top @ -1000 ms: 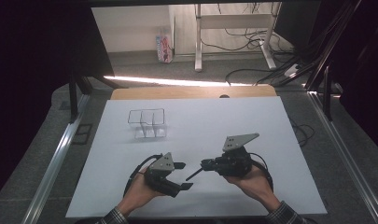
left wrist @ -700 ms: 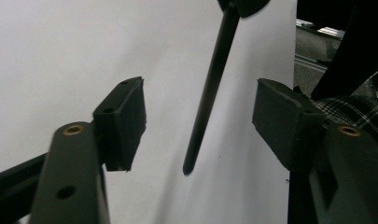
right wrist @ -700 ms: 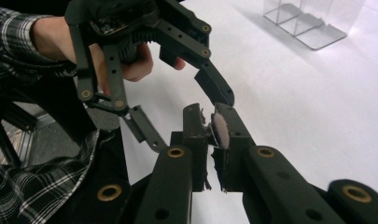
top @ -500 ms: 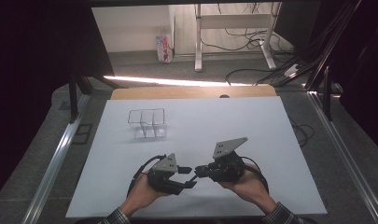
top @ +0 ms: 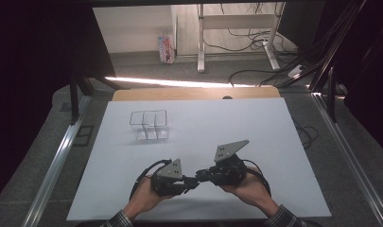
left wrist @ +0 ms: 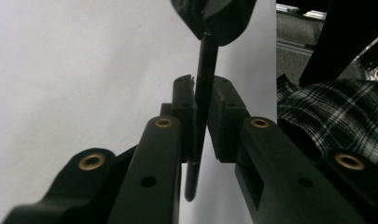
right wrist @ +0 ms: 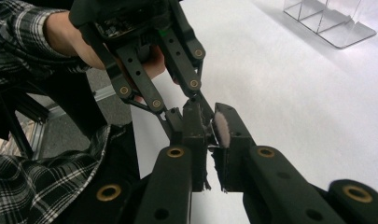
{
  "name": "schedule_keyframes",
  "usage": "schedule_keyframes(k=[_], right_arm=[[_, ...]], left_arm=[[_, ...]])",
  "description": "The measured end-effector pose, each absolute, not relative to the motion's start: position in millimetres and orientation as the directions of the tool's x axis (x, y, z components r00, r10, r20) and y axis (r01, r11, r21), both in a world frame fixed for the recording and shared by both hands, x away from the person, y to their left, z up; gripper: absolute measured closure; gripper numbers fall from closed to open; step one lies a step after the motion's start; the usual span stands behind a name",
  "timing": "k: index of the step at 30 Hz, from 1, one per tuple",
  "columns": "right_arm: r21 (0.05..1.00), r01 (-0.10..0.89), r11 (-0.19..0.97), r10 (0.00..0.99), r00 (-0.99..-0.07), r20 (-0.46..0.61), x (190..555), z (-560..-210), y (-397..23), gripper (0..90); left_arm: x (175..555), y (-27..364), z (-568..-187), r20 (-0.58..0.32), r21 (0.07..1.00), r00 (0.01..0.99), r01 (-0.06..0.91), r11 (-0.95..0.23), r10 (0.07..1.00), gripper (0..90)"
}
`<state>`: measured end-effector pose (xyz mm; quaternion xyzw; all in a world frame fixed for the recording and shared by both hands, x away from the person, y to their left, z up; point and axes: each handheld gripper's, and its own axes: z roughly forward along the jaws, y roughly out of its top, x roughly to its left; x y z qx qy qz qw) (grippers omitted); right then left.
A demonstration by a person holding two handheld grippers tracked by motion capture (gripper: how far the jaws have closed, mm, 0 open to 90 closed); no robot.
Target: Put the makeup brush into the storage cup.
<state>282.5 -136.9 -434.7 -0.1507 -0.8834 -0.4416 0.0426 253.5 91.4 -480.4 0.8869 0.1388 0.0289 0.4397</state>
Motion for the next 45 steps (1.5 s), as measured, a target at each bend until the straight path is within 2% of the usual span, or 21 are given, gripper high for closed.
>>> schedule_keyframes(k=[3,8,13,17,23,45], right_arm=[[0.775,0.306,0.552,0.234,-0.950,0.209,283,-435,-138,79.2],[0.792,0.291,0.536,0.277,-0.947,0.161,284,-437,-138,39.9],[0.823,0.302,0.482,0.306,-0.938,0.165,289,-439,-141,9.1],[0.809,0.307,0.502,0.344,-0.929,0.138,290,-443,-142,4.0],[0.784,0.299,0.544,0.350,-0.930,0.112,290,-449,-144,0.1],[0.773,0.360,0.521,0.440,-0.890,0.119,294,-453,-168,0.0]], left_arm=[[253,92,-479,-0.080,0.791,0.958,0.229,-0.567,0.276,83.6],[255,95,-479,-0.085,0.788,0.955,0.238,-0.567,0.283,83.7],[256,96,-479,-0.088,0.783,0.951,0.250,-0.570,0.297,83.6],[257,99,-479,-0.091,0.776,0.944,0.267,-0.572,0.318,83.6],[259,104,-478,-0.097,0.777,0.931,0.292,-0.558,0.352,83.5],[265,129,-471,-0.111,0.788,0.874,0.367,-0.495,0.472,83.4]])
